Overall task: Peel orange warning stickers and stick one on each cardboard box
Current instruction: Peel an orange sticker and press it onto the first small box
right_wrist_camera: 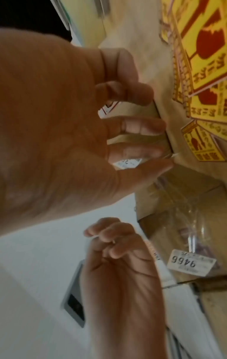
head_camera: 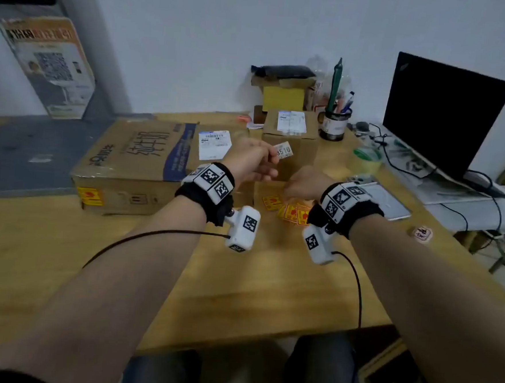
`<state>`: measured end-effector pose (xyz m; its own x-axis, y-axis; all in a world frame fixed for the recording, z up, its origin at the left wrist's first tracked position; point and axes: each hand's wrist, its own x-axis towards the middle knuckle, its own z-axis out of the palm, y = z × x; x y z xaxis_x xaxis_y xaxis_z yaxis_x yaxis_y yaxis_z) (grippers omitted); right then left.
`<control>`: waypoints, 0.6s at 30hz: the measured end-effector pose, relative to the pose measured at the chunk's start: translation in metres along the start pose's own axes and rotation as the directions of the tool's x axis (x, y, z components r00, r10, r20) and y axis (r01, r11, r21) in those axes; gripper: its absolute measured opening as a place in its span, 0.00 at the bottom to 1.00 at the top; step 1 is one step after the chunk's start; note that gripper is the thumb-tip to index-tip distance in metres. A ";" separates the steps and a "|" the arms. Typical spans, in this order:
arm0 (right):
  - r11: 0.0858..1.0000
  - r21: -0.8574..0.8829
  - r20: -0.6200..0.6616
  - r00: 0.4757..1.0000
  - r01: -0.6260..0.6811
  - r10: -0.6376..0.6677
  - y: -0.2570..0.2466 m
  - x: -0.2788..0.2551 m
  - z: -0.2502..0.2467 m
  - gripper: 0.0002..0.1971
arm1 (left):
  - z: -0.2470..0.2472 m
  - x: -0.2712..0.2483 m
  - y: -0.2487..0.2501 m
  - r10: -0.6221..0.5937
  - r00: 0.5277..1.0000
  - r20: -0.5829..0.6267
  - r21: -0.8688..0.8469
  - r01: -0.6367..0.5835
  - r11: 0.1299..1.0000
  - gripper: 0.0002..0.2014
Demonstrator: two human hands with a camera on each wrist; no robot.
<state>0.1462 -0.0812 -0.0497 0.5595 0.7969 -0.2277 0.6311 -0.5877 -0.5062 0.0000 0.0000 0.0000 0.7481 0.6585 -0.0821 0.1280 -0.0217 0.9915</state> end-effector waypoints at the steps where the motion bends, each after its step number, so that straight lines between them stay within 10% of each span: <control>1: 0.999 -0.032 0.028 0.999 0.019 -0.018 -0.001 0.007 0.003 0.09 | -0.001 0.004 0.004 0.001 1.000 -0.017 0.002 -0.001 1.000 0.15; 8: 0.953 -0.296 0.166 0.986 0.058 -0.009 -0.010 0.039 0.017 0.32 | -0.011 0.025 0.010 -0.010 0.999 -0.032 -0.028 0.009 1.000 0.14; 18: 0.982 -0.188 0.105 0.994 0.020 0.000 -0.014 0.036 0.016 0.21 | -0.019 0.028 0.013 -0.012 0.999 -0.041 -0.074 0.009 0.997 0.14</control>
<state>0.1486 -0.0422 -0.0639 0.4998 0.8074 -0.3134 0.7323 -0.5872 -0.3450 0.0101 0.0321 0.0127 0.7195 0.6886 -0.0899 0.0862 0.0398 0.9955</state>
